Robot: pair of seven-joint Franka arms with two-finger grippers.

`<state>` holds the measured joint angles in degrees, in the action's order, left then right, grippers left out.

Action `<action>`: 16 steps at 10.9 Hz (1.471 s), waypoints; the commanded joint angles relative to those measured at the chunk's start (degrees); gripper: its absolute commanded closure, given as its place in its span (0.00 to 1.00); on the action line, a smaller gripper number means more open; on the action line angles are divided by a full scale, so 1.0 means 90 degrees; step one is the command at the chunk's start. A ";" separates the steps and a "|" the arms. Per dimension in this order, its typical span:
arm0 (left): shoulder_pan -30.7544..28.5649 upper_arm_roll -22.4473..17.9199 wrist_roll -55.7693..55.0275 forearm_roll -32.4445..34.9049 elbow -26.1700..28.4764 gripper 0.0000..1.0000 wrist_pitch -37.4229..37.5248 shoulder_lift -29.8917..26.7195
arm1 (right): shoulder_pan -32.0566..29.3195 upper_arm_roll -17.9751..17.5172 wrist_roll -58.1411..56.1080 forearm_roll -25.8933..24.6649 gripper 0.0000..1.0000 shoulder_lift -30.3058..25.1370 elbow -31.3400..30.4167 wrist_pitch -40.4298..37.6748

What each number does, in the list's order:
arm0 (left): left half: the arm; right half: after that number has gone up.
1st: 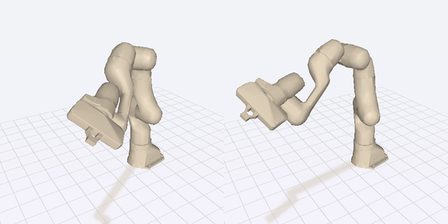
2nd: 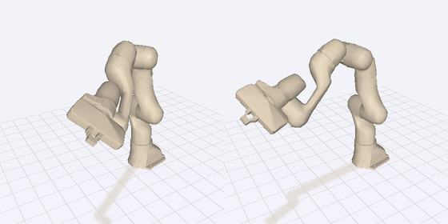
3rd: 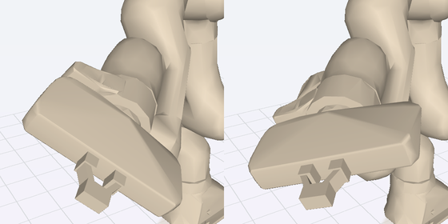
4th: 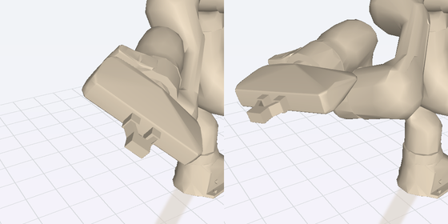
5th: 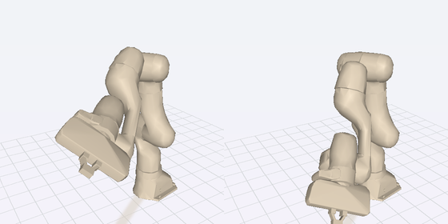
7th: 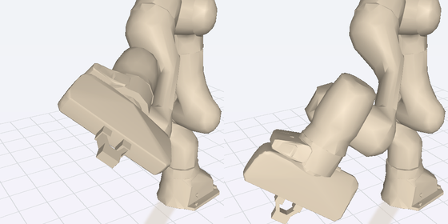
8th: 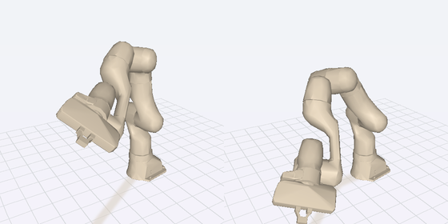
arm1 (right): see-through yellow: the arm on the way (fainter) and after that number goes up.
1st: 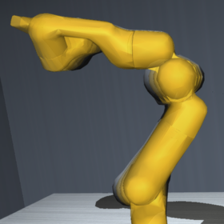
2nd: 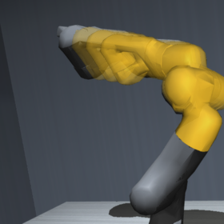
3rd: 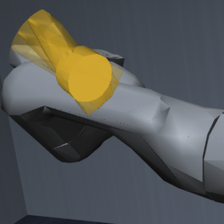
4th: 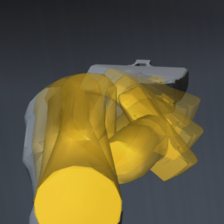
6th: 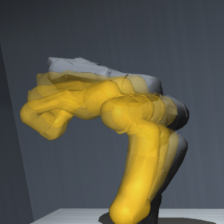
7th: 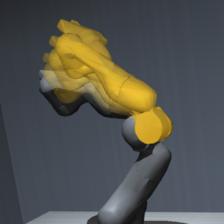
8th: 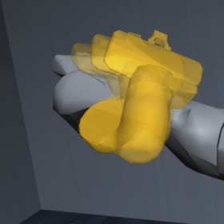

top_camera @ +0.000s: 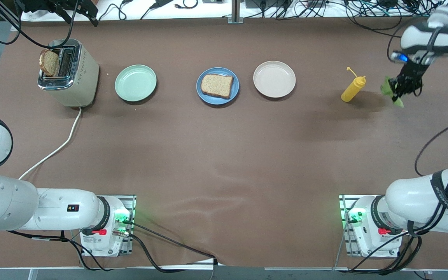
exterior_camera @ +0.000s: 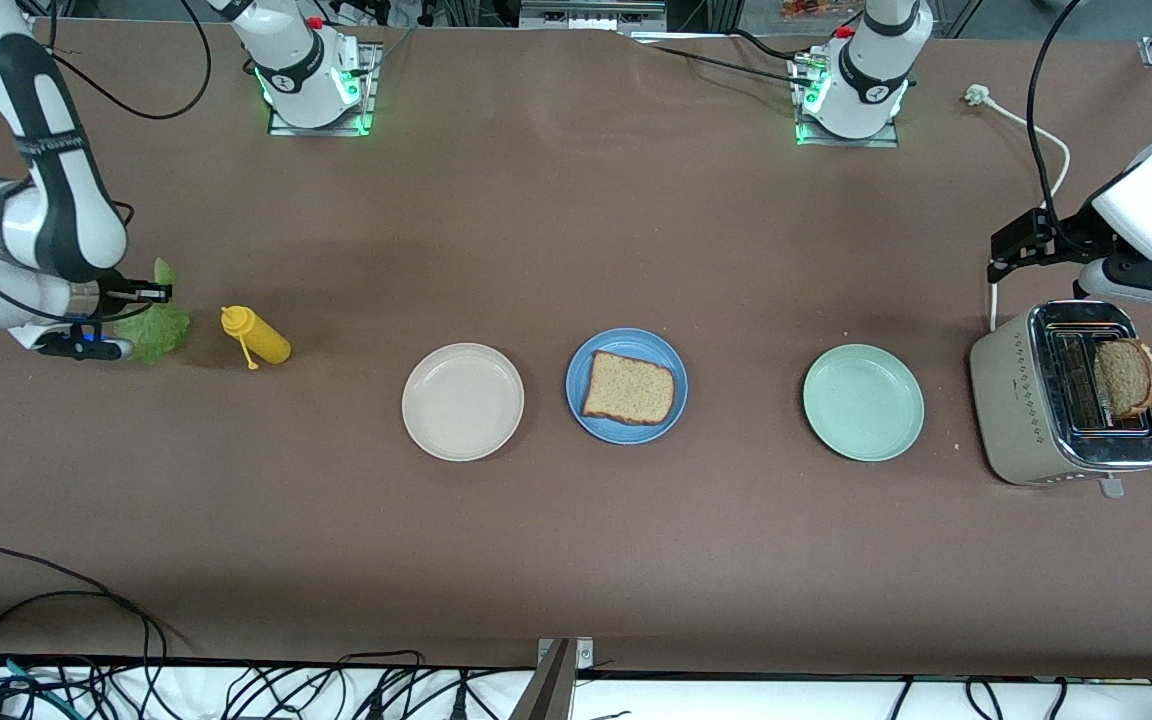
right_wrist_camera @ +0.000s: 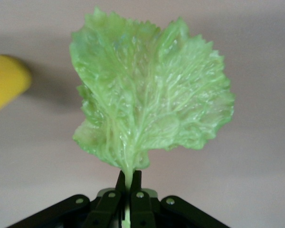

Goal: Make sandwich in blue plate with both arms
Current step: 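Carry the lettuce with the right gripper over the bread on the blue plate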

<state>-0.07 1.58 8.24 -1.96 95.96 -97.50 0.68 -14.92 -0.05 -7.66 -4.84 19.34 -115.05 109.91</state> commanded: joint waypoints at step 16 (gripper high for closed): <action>0.0066 0.0176 -0.0037 0.0306 -0.0350 0.00 0.0111 -0.0066 | 0.3608 -0.3346 0.7597 -0.0846 1.00 0.2457 0.3299 0.2766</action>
<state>0.32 3.01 8.24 -0.67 93.81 -97.50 0.10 12.63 -32.10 54.95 -7.47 34.65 -89.38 129.44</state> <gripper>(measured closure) 0.000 0.952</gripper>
